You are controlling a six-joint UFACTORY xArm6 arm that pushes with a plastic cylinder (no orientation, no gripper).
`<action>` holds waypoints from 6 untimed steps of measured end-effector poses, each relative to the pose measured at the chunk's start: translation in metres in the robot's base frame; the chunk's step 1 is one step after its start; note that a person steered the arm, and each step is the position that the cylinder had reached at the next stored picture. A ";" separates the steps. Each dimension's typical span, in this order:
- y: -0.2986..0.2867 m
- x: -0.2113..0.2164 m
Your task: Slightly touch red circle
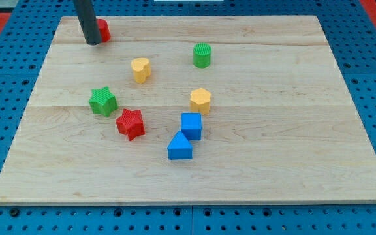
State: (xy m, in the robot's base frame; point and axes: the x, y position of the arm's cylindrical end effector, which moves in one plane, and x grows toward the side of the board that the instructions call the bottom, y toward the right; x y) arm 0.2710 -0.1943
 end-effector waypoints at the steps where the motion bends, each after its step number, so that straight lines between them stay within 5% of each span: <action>1: 0.050 0.000; 4: 0.051 -0.013; 6: 0.004 -0.074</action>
